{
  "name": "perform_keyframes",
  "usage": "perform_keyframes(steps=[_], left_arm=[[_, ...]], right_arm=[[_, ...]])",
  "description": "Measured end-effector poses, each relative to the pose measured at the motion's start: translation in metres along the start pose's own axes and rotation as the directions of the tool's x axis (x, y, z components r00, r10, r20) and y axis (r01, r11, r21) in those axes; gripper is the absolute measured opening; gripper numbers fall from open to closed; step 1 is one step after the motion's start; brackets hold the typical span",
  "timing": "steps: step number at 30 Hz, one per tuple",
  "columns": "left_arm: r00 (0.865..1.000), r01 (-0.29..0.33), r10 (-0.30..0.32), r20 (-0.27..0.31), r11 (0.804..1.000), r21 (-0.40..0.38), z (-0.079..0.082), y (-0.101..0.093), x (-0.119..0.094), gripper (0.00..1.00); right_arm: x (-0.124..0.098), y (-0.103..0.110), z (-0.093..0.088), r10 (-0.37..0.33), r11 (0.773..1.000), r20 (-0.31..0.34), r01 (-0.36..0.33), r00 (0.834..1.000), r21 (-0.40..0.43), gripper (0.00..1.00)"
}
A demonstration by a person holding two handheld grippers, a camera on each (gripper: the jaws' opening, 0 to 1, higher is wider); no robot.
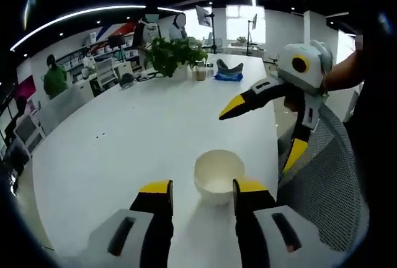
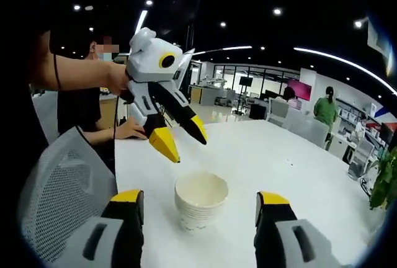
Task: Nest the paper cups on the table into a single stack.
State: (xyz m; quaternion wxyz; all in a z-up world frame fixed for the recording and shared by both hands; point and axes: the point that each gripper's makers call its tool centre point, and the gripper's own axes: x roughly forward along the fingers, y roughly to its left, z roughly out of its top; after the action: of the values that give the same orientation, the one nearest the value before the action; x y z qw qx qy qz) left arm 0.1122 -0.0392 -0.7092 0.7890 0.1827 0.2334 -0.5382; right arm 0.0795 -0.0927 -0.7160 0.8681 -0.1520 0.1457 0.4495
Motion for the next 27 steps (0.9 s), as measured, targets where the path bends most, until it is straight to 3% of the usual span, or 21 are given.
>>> perform_keyframes(steps=[9, 12, 27], left_arm=[[0.999, 0.037, -0.037, -0.006, 0.999, 0.019, -0.005, -0.012, 0.011, 0.31], [0.999, 0.034, -0.033, -0.03, 0.999, 0.035, -0.01, -0.01, 0.014, 0.3], [0.997, 0.075, -0.074, -0.026, 0.997, 0.025, -0.008, -0.01, 0.025, 0.24]], right_arm=[[0.01, -0.004, -0.007, 0.023, 1.0, -0.012, -0.023, 1.0, 0.0, 0.59], [0.015, -0.006, -0.009, 0.032, 0.999, -0.014, -0.032, 0.999, -0.006, 0.54], [0.029, -0.014, -0.015, 0.068, 0.997, -0.015, -0.067, 0.998, 0.044, 0.4]])
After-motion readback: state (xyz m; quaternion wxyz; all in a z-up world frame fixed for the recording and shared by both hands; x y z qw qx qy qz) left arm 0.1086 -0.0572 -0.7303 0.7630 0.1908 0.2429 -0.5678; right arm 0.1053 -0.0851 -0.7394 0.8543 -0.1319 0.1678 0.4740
